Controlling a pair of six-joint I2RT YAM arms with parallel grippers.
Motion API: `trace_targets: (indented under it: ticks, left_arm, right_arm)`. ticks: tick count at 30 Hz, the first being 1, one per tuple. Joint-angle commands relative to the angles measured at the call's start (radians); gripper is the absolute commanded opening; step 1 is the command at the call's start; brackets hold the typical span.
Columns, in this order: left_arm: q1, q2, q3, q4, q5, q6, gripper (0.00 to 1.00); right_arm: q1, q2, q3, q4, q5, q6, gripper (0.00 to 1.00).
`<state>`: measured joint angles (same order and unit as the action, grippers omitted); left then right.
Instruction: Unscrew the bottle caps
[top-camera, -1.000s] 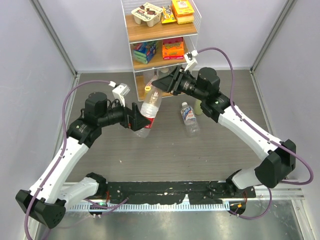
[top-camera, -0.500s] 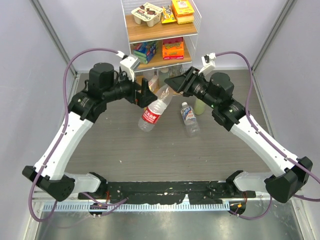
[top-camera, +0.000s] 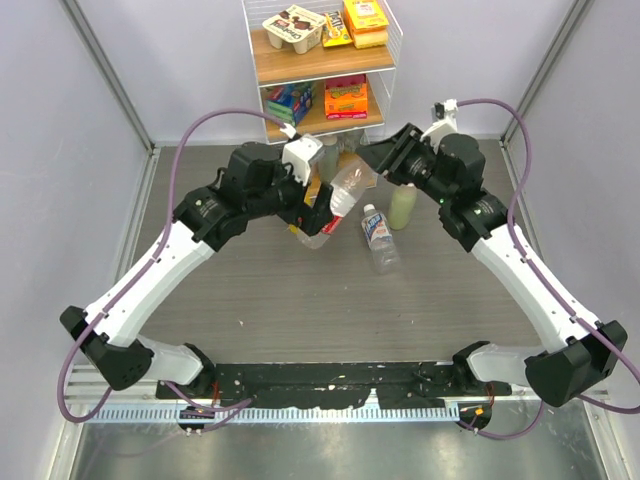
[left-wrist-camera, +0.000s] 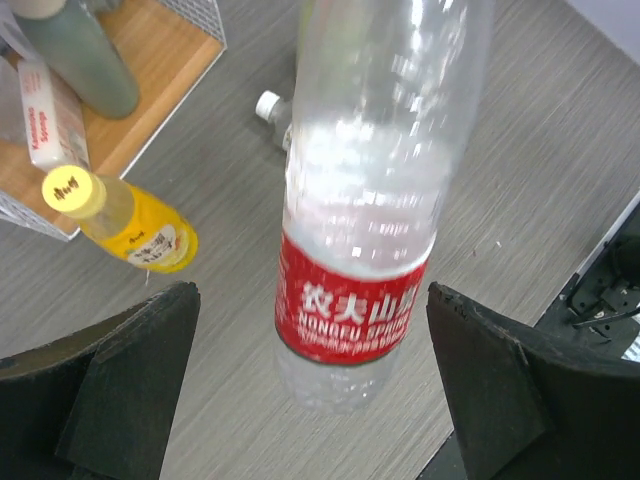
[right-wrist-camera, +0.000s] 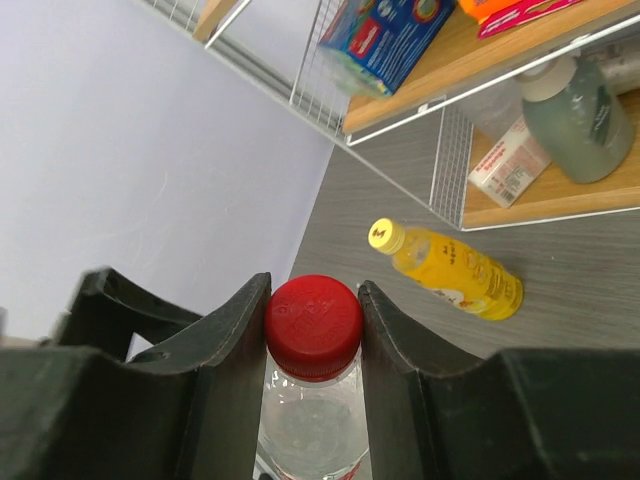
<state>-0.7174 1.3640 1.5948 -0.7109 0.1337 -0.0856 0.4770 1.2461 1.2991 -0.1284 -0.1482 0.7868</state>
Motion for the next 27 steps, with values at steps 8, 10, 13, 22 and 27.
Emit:
trace_targets:
  ticks: [8, 10, 13, 22, 27]
  left_arm:
    - [-0.02, -0.052, -0.176, 0.178, 0.003, -0.025, 1.0]
    - [-0.022, -0.045, -0.177, 0.189, 0.027, -0.029, 1.0]
    - [-0.036, -0.031, -0.164, 0.191, 0.04, -0.028, 0.98]
    - [-0.06, -0.043, -0.156, 0.182, 0.058, -0.009, 0.83]
    - [-0.066, -0.025, -0.153, 0.163, 0.057, -0.003, 0.67]
  right_arm:
    - [-0.048, -0.014, 0.016, 0.084, -0.134, 0.091, 0.02]
    - [-0.048, -0.013, 0.009, 0.085, -0.14, 0.092, 0.01]
    - [-0.049, -0.014, 0.002, 0.082, -0.143, 0.094, 0.02]
    - [-0.049, -0.013, -0.015, 0.088, -0.152, 0.098, 0.02]
    - [-0.049, -0.014, -0.017, 0.093, -0.157, 0.101, 0.02]
